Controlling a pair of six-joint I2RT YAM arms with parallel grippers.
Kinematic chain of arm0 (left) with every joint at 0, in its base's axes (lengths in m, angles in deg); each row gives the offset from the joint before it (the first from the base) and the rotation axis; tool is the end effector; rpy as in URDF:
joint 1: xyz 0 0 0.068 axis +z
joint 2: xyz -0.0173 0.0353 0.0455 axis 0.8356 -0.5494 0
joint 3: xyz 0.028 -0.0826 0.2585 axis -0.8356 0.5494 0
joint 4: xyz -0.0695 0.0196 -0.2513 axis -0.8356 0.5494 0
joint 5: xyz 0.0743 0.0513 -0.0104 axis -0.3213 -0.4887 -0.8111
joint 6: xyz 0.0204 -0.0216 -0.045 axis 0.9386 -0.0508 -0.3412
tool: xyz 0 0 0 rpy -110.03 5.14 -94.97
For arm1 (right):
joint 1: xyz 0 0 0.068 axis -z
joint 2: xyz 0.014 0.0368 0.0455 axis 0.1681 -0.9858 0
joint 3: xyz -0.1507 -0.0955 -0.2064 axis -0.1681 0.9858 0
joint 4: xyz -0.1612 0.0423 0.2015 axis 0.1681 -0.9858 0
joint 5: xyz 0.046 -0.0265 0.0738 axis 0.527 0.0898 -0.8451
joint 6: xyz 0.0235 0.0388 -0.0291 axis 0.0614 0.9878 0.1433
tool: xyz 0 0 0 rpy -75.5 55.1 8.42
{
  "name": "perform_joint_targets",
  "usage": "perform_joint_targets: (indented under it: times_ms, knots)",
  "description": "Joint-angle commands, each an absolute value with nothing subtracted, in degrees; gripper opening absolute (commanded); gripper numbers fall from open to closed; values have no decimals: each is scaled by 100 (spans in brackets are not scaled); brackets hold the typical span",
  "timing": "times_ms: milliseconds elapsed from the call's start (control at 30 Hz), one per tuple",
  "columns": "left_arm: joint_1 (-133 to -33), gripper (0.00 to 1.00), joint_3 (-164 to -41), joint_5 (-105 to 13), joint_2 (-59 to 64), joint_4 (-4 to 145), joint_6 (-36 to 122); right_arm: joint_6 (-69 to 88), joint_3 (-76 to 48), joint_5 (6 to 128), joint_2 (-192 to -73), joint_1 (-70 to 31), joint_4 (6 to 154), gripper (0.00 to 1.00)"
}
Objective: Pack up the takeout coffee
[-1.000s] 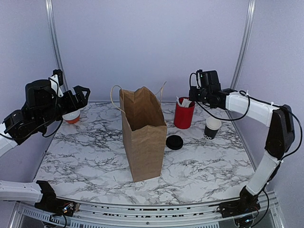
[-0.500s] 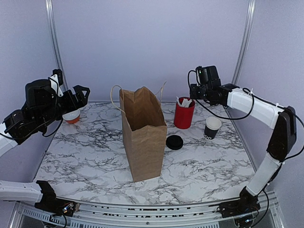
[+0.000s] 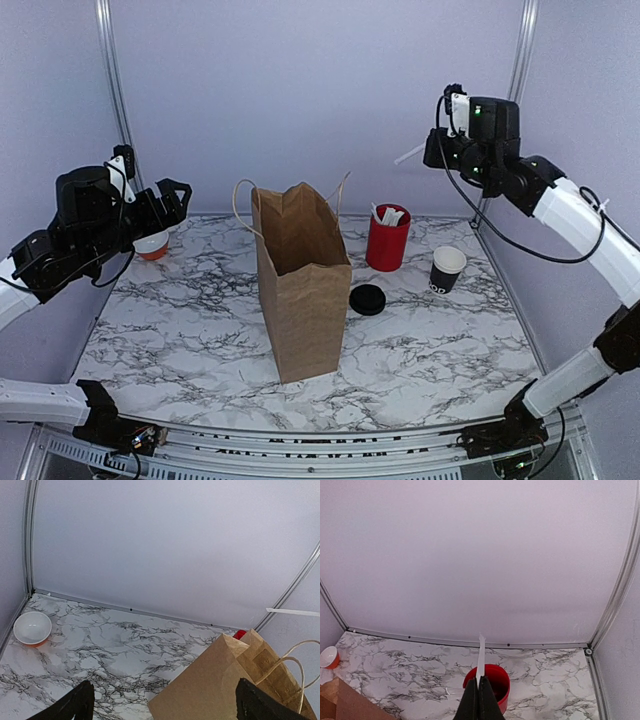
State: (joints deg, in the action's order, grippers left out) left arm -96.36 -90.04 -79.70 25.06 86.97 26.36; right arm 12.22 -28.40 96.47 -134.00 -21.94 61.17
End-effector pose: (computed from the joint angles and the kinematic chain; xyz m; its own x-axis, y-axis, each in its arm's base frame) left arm 0.1667 -0.1184 0.3977 -0.2074 -0.3757 -0.9032 0.1732 0.8946 -0.4119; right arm 0.2841 0.1593 0.4449 -0.2050 0.0543 -0.9773 -0.1419 0.9863 0.0845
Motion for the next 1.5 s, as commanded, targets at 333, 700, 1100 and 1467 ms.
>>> perform_joint_targets:
  times_ms: [333,700,1100,1467]
  knots:
    - [-9605,99,-9002,-7768,2380,8435,2645,1238,-2967,6564,-12541,-2457,7002,0]
    - [-9605,99,-8940,-7778,2448,8433,2630,172,-3483,7001,-12803,-3900,6590,0]
    - [-9422,99,-8914,-7730,2377,8419,2608,-539,-4212,7949,-13252,-4734,4898,0]
    - [-9412,99,-8887,-7690,2369,8402,2569,-580,-4408,7887,-13573,-4955,4181,2]
